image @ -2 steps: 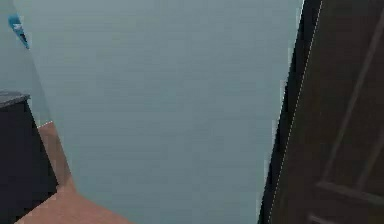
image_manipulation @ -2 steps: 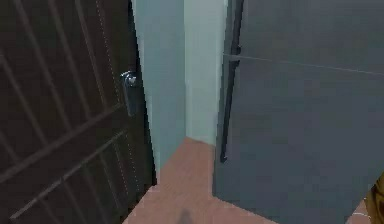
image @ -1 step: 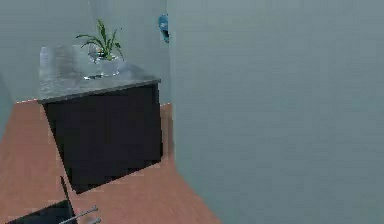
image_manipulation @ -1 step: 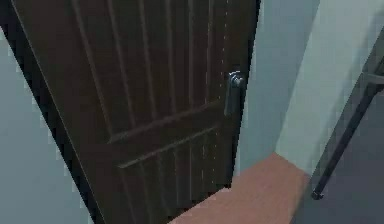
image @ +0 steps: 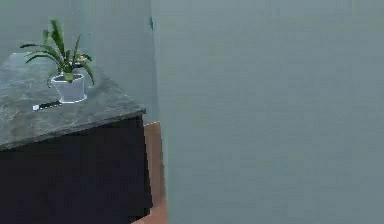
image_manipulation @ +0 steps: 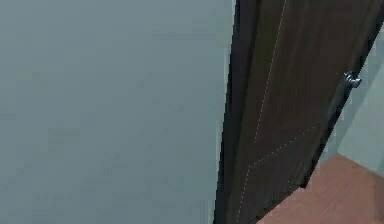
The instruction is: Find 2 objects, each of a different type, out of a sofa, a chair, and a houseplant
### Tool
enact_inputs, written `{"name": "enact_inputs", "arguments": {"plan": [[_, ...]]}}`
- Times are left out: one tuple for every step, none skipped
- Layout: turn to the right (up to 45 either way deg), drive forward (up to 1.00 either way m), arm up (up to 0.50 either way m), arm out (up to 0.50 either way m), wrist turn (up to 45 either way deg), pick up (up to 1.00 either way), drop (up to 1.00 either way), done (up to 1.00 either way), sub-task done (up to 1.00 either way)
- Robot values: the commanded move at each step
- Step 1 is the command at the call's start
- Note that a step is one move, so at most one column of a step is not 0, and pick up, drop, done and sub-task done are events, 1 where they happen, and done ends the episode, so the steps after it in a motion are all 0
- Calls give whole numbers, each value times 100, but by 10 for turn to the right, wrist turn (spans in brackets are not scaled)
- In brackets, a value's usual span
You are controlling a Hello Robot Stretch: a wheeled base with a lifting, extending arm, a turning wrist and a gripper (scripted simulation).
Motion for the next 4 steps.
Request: {"name": "enact_inputs", "arguments": {"plan": [[-330, 0, 0, 0, 0, 0, 0, 0, 0], [0, 60, 0, 0, 0, 0, 0, 0, 0], [0, 0, 0, 0, 0, 0, 0, 0, 100], [-450, 0, 0, 0, 0, 0, 0, 0, 0]]}}
